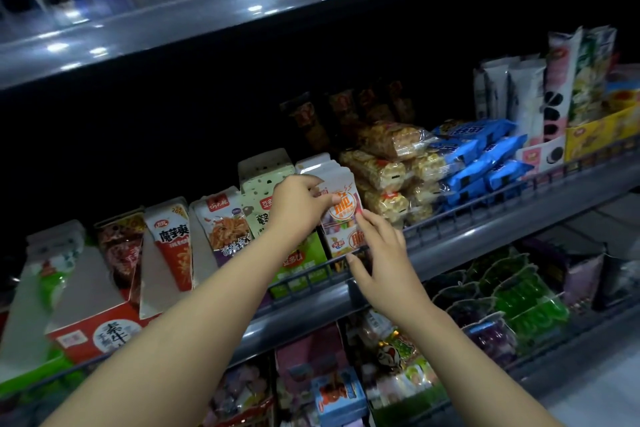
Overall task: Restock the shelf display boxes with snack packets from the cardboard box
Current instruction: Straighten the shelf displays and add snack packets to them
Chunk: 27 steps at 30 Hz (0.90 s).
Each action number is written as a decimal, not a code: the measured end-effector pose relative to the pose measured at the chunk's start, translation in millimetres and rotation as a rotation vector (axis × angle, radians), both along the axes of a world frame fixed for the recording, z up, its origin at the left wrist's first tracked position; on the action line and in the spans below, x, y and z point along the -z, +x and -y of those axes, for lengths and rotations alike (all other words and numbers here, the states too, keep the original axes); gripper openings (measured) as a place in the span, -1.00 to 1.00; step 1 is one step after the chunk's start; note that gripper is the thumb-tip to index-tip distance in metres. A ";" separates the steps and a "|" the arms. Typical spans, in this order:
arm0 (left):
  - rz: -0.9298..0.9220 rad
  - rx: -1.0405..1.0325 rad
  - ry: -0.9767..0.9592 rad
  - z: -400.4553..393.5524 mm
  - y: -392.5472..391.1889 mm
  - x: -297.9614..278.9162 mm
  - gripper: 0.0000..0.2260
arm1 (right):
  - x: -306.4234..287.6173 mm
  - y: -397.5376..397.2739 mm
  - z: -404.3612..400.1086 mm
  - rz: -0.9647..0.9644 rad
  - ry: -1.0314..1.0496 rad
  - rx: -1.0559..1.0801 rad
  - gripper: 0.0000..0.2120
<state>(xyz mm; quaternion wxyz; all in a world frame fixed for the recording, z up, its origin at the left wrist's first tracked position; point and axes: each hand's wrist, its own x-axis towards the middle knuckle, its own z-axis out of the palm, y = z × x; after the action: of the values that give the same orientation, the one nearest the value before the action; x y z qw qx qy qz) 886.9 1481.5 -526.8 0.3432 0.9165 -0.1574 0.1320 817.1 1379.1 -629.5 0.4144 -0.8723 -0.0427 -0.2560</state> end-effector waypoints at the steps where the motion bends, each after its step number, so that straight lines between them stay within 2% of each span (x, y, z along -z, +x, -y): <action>1: 0.045 0.001 0.001 -0.6 -1.4 2.5 -0.81 | 0.1 -0.5 0.3 -0.005 0.005 -0.007 -0.40; 3: 0.076 0.015 -0.044 -1.6 -5.8 8.0 -0.83 | 0.5 -2.0 0.7 -0.015 0.006 -0.023 -0.39; 7: 0.110 0.006 -0.196 -6.8 -16.8 16.4 -0.71 | 2.6 -7.2 1.1 -0.039 -0.009 -0.055 -0.39; 10: 0.107 -0.010 -0.358 -13.9 -30.4 22.4 -0.74 | 3.9 -14.6 -2.6 -0.040 -0.001 -0.066 -0.40; 14: 0.121 -0.006 -0.479 -27.6 -61.0 39.0 -0.80 | 9.5 -29.8 -14.2 0.017 0.051 -0.045 -0.48; 19: 0.117 0.006 -0.429 -57.8 -97.0 92.6 -0.86 | 38.1 -61.4 -40.9 -0.056 0.167 -0.042 -0.63; 24: -0.015 -0.079 -0.332 -101.0 -136.6 183.3 -0.89 | 91.5 -87.7 -69.9 -0.217 0.103 -0.058 -0.69; 27: -0.182 -0.140 -0.298 -119.0 -158.2 243.0 -0.88 | 136.7 -109.4 -91.8 -0.356 0.072 -0.051 -0.69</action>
<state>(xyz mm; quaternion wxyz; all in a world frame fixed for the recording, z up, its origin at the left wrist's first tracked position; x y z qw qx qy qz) 728.7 1600.5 -769.8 0.4781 0.8724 -0.0402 0.0938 707.8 1471.0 -766.2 0.4528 -0.8870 0.0181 -0.0884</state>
